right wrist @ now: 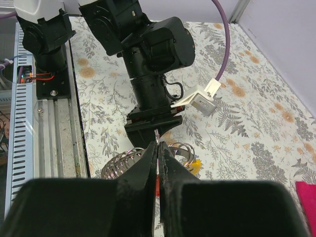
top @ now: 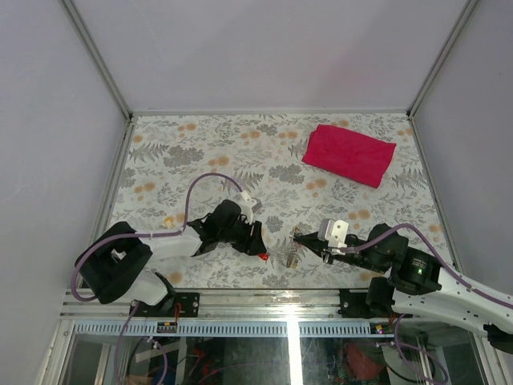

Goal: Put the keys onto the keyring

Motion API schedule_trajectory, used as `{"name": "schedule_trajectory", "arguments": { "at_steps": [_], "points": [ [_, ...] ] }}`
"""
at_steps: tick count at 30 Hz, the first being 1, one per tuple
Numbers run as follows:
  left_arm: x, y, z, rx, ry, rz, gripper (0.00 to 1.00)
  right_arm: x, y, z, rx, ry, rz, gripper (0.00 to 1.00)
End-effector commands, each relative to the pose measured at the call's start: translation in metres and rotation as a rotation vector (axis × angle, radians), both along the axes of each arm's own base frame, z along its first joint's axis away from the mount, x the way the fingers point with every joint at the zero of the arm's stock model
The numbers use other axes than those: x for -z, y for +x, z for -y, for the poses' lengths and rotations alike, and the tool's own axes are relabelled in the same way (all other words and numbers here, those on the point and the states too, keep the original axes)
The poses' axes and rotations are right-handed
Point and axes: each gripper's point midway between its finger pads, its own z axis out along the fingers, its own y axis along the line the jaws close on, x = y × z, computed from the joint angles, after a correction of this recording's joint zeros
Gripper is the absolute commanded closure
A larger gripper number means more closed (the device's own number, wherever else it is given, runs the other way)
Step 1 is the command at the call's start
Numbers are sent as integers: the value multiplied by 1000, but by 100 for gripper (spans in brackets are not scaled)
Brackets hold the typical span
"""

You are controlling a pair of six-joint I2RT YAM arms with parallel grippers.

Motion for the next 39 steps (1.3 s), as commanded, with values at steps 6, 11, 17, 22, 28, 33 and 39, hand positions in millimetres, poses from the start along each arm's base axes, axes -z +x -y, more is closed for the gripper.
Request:
{"name": "schedule_trajectory", "arguments": {
  "at_steps": [6, 11, 17, 22, 28, 33, 39],
  "points": [
    [2, -6, -7, 12, 7, -8, 52, -24, -1, -5, -10, 75, 26, 100],
    [2, -5, -10, 3, 28, 2, 52, -23, -1, -5, -11, 74, 22, 100],
    [-9, 7, -12, 13, 70, 68, 47, -23, -1, -6, -14, 74, 23, 100],
    [-20, 17, -13, 23, 185, 172, 47, -23, -1, -6, -14, 75, 21, 100],
    [-31, 16, -9, 46, 209, 243, 50, -22, -1, -5, -13, 75, 19, 100],
    [-26, 14, -15, 95, 339, 236, 54, -23, -1, -4, -12, 74, 22, 100],
    [-20, 12, -16, 159, 416, 246, 54, -22, -2, -4, -11, 75, 17, 100]
  ]
}}
